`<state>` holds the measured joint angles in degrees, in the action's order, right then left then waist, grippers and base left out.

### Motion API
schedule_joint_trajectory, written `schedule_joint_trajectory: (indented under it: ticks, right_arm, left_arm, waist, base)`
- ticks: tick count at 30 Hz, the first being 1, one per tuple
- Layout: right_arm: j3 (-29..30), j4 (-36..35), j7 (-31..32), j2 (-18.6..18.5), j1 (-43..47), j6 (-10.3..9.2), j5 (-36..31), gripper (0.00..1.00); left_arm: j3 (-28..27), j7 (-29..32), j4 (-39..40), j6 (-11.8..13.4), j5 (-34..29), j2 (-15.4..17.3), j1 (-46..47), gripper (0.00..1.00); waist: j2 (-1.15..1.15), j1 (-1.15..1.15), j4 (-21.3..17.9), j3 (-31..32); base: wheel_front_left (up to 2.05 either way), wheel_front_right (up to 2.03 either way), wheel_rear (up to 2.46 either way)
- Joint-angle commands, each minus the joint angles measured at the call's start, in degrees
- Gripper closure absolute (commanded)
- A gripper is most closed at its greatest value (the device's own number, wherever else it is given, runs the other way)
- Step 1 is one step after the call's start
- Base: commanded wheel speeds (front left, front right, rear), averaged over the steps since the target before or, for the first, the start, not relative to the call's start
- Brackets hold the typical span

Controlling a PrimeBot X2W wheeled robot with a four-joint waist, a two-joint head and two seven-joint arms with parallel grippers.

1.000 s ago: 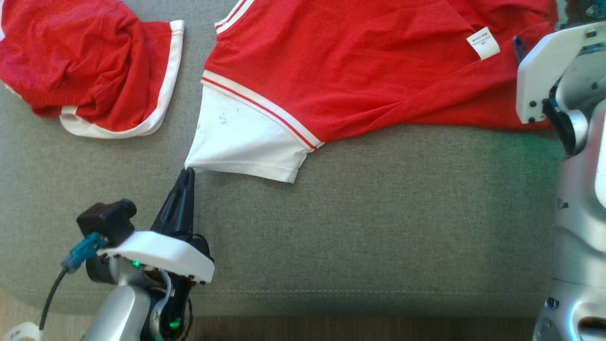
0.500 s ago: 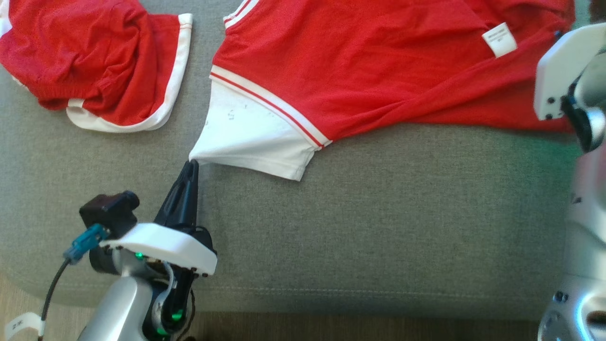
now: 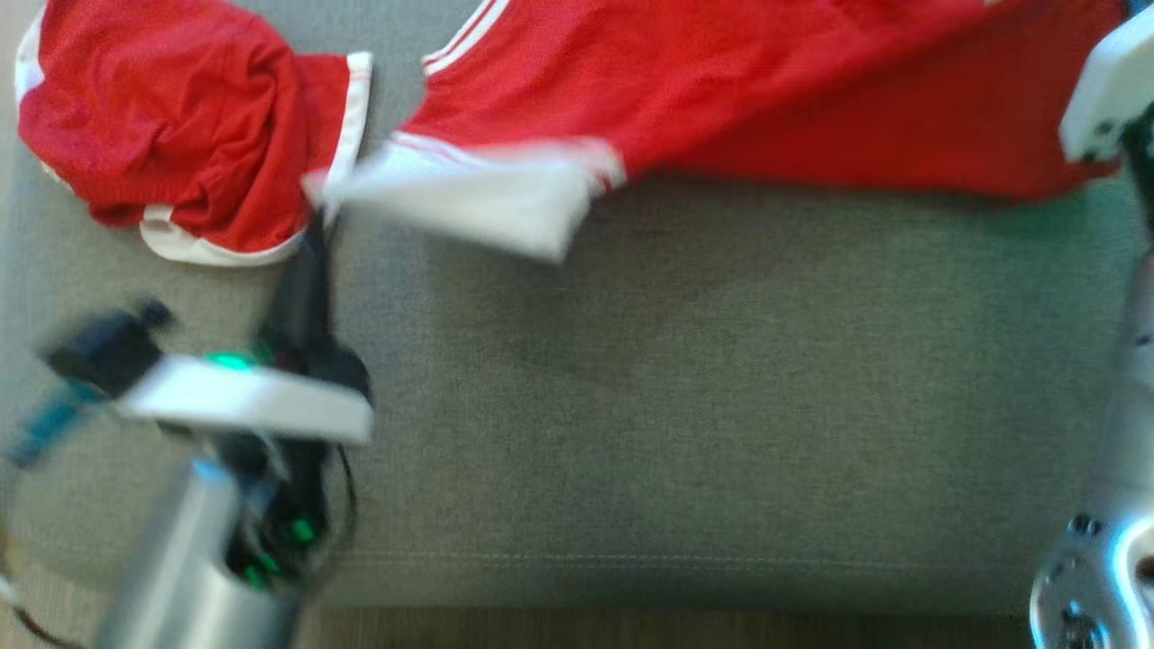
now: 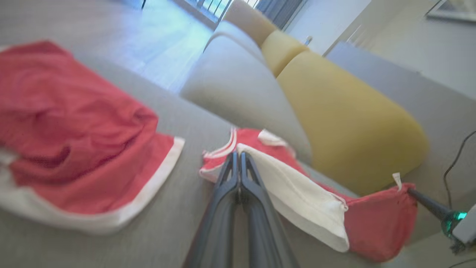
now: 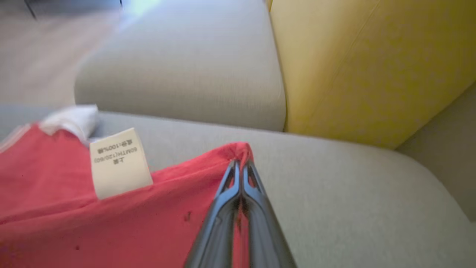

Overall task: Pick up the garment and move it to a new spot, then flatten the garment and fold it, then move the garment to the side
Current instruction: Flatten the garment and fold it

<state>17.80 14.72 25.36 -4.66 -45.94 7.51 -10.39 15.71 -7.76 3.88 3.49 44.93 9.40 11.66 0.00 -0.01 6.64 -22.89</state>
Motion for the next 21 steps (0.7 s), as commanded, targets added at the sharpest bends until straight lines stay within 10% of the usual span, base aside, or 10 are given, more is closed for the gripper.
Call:
schedule_joint_trajectory:
  ticks: [1, 10, 21]
  right_arm:
    - [-0.1, -3.2, -2.3, 1.0, -3.7, -0.02, 2.2, 1.0]
    - [1.9, -1.5, -7.3, 1.6, -13.8, -0.02, 8.5, 1.0]
    - [0.4, 10.3, -11.9, 0.8, -36.5, -0.02, 0.3, 1.0]
  left_arm:
    - [-4.7, -0.7, 4.1, -0.8, 2.0, 1.2, 6.4, 1.0]
    - [-10.9, 5.6, 2.9, -0.5, 9.7, 2.5, 30.1, 1.0]
    - [-7.5, 8.5, -24.9, -2.9, 3.1, 7.6, 69.9, 1.0]
  waist:
    - [0.0, 0.01, -1.1, 1.5]
    - [0.0, 0.01, -3.8, 1.9]
    - [0.0, 0.01, -8.2, -8.3]
  base:
    - [0.0, 0.0, 0.0]
    - [0.0, 0.0, 0.0]
    - [0.0, 0.0, 0.0]
